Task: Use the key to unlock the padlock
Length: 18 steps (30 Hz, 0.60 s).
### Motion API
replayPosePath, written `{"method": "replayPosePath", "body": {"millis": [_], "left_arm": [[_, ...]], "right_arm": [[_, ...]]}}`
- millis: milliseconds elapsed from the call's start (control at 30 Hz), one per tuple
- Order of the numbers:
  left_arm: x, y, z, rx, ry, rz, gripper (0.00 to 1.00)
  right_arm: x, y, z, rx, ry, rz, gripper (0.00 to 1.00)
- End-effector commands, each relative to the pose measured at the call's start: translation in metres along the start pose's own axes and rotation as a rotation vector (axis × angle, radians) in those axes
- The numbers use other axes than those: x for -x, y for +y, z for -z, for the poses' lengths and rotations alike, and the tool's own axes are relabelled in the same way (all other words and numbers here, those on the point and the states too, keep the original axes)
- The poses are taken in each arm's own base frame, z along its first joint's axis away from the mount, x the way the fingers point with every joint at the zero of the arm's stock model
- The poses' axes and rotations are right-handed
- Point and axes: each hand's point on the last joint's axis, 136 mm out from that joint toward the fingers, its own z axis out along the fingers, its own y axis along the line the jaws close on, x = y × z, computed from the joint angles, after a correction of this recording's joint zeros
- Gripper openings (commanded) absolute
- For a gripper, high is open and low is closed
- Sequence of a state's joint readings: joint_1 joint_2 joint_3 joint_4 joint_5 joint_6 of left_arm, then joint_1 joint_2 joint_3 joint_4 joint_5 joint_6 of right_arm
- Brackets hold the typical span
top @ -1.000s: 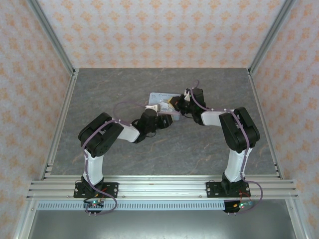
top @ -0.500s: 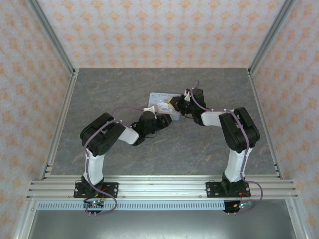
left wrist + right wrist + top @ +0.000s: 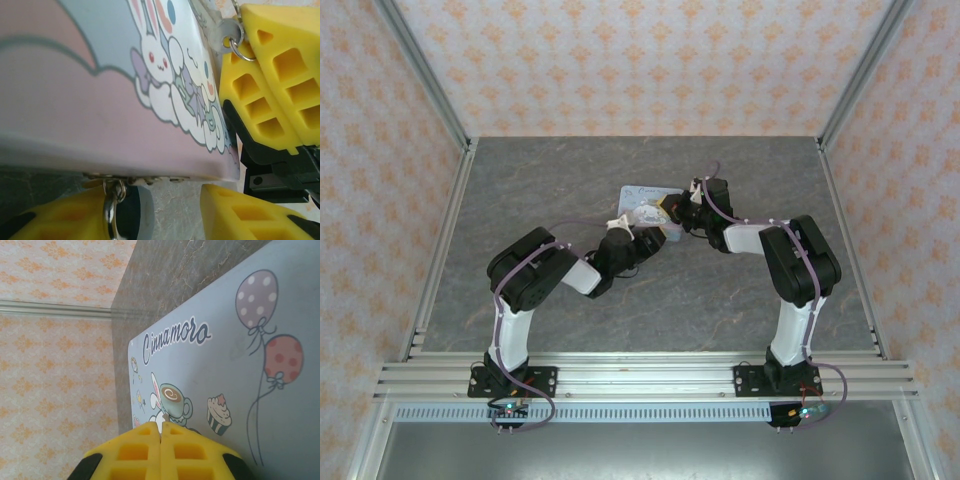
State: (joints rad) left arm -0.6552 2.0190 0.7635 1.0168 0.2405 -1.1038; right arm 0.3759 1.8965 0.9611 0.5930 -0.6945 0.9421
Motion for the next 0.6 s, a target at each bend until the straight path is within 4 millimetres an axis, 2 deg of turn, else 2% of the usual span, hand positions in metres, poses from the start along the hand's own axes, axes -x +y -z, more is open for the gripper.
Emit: {"method": "replayPosePath", "body": {"millis": [0,333,567], "left_arm": [[-0.007,0.012,0.0,0.023,-0.017,0.039,0.45],[-0.008,0.028,0.005,0.091,-0.038,0.044,0.38],[-0.008,0.032,0.005,0.111,-0.039,0.039,0.32]], "right_arm": [[-0.003,-0.012,0.0,-0.022,-0.002,-0.007,0.0],[-0.003,-0.011,0.001,-0.021,-0.002,-0.006,0.0],[-0.003,-0.011,0.0,-0.023,-0.001,-0.007,0.0]]}}
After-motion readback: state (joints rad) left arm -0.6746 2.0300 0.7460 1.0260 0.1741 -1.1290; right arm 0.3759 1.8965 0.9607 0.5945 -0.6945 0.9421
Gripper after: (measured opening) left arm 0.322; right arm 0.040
